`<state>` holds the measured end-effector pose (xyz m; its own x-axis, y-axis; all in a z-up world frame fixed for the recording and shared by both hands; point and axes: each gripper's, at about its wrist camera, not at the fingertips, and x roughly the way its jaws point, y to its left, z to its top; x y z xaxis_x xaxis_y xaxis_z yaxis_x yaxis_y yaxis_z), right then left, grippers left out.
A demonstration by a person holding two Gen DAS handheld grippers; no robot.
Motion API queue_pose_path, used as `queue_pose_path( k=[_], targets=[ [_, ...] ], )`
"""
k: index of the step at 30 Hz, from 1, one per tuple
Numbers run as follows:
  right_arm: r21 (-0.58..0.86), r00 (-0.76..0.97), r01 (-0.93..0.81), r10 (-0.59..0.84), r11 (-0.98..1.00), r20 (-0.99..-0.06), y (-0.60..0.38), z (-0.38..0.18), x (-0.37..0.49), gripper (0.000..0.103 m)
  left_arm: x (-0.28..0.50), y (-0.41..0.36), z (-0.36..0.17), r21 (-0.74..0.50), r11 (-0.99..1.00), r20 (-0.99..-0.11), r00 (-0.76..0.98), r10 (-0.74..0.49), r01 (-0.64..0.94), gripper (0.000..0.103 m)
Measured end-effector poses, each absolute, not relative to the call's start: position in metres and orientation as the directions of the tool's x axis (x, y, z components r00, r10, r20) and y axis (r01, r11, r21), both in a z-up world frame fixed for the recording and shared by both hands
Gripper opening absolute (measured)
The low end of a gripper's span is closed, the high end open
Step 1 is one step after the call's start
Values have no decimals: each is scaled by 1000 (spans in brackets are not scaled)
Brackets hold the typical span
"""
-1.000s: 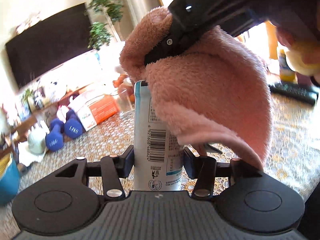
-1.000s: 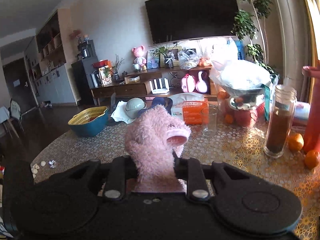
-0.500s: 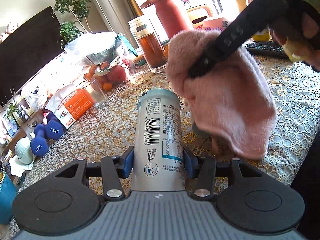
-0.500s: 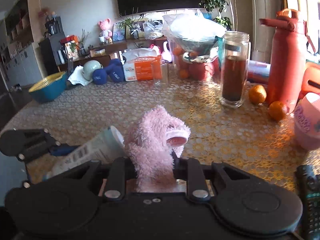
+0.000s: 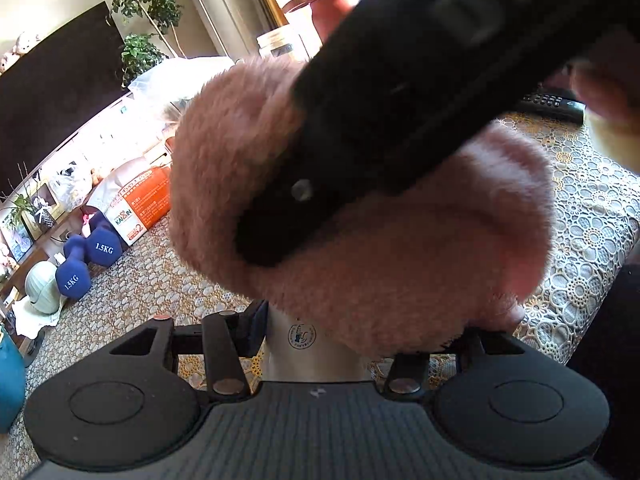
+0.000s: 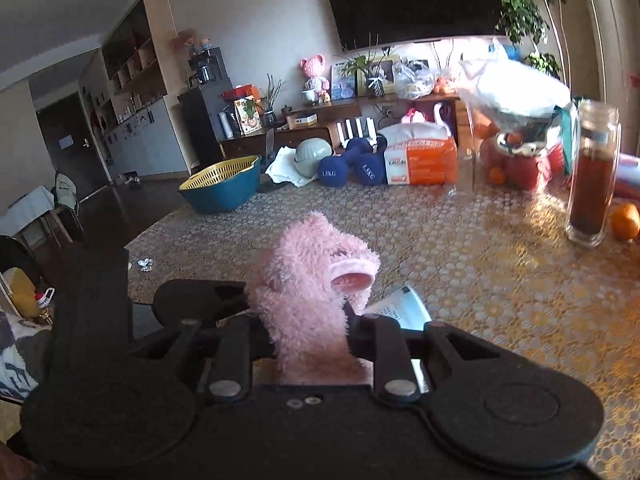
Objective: Clean container
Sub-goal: 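Tilt the bottle flat with the left gripper while the right gripper wipes it with the pink cloth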
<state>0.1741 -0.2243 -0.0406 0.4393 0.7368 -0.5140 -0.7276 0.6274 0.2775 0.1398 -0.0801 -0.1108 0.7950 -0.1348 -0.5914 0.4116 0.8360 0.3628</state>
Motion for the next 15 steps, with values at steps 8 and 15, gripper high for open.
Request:
queue_pose_path(
  k=[8, 15],
  targets=[
    [253, 461, -699, 691, 669, -557, -222, -63, 200, 22, 141, -76, -116, 344, 846, -586, 797, -147, 408, 49],
    [198, 551, -639, 622, 743, -556, -233, -69, 215, 23, 130, -76, -115, 345, 855, -567, 812, -140, 388, 51]
  ],
)
